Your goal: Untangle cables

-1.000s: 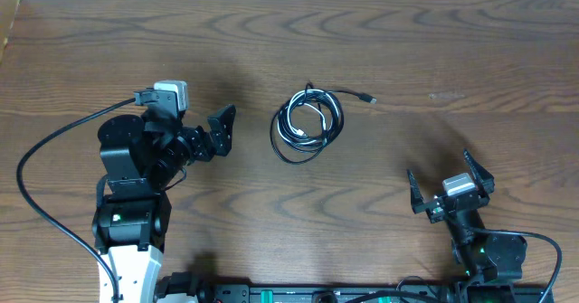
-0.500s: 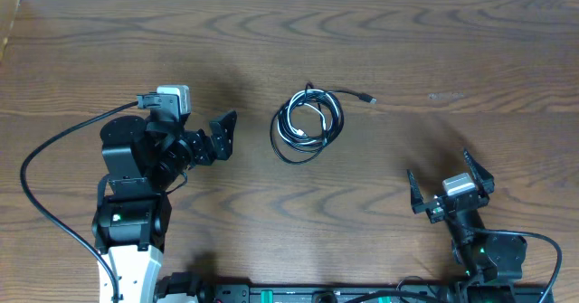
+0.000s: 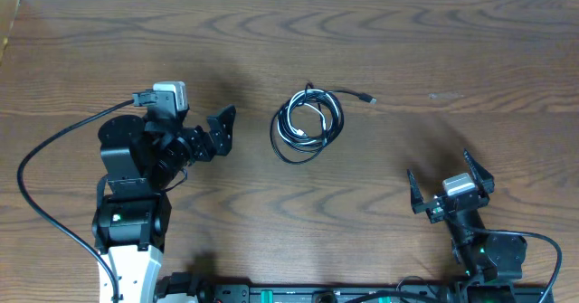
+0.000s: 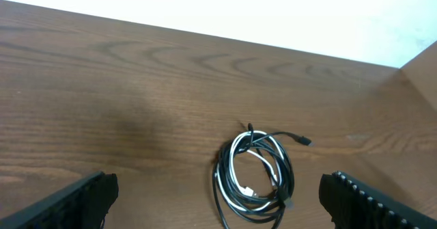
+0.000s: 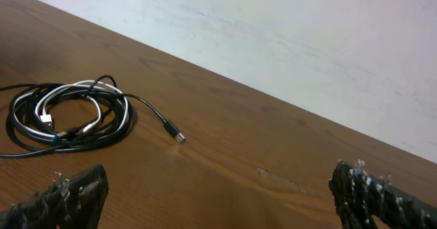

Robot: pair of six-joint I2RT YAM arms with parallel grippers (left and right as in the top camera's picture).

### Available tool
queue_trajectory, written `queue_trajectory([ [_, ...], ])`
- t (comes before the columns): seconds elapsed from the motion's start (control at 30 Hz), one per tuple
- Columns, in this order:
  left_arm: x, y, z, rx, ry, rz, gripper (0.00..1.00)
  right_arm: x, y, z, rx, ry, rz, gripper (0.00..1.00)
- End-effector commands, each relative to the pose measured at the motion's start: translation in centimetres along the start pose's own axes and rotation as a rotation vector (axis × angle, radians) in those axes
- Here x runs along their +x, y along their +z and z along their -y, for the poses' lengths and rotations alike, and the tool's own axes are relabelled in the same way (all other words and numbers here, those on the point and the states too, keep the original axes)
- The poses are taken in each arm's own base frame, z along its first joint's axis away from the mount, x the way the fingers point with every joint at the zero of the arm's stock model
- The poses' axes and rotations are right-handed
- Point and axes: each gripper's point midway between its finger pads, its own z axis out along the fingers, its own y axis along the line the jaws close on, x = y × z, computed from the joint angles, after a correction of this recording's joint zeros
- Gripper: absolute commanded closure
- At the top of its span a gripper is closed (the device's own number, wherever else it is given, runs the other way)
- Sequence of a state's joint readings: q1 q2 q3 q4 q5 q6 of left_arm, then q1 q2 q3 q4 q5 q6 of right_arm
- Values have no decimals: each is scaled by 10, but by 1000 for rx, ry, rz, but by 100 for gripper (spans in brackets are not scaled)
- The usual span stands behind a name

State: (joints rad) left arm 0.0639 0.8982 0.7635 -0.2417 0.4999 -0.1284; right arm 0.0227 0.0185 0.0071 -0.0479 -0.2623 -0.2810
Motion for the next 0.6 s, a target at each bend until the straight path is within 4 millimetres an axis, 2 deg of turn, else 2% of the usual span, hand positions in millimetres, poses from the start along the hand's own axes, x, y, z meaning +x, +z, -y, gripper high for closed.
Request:
queue_trajectory([
  [0.0,-9,-2,4,16,-8,18,0,1,0,-1,-7,-2,-4,1],
  [0.33,-23,-7,9,19,-17,48,0,1,0,-1,-7,-2,-4,1],
  [0.57,-22,-2,6,17,-35,32,0,1,0,-1,-7,-2,-4,1],
])
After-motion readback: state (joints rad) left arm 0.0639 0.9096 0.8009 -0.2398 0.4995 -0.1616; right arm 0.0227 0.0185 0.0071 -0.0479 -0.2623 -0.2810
